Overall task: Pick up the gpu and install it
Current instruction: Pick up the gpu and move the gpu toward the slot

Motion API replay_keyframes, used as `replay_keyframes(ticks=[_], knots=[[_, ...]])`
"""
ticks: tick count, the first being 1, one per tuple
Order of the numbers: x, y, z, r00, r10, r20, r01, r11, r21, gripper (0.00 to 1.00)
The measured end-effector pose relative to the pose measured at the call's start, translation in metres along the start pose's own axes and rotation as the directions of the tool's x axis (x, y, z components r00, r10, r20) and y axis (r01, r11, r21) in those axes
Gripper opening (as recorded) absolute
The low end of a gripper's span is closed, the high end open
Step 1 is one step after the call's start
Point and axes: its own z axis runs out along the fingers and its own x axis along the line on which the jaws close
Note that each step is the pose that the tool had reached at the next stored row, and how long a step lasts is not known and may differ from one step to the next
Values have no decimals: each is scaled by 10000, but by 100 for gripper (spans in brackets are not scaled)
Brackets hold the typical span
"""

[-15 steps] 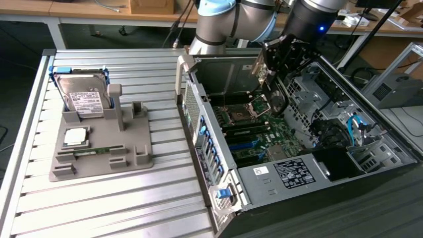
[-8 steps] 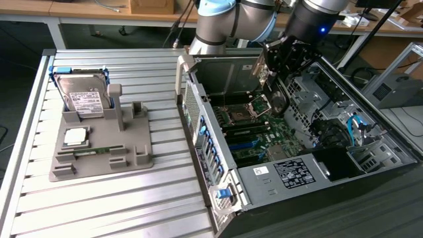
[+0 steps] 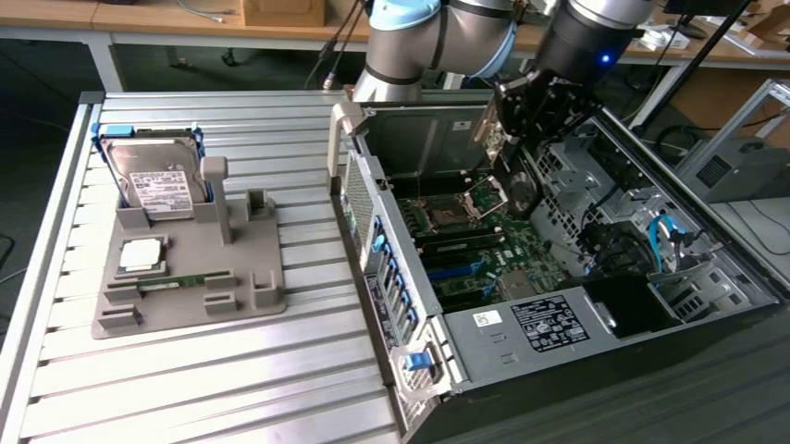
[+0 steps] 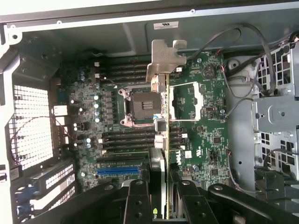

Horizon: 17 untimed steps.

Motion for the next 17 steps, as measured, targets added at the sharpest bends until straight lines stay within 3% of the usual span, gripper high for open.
replay_keyframes(ticks=[17], knots=[[-83, -10, 53, 10000, 0, 1, 0, 10000, 8, 27]])
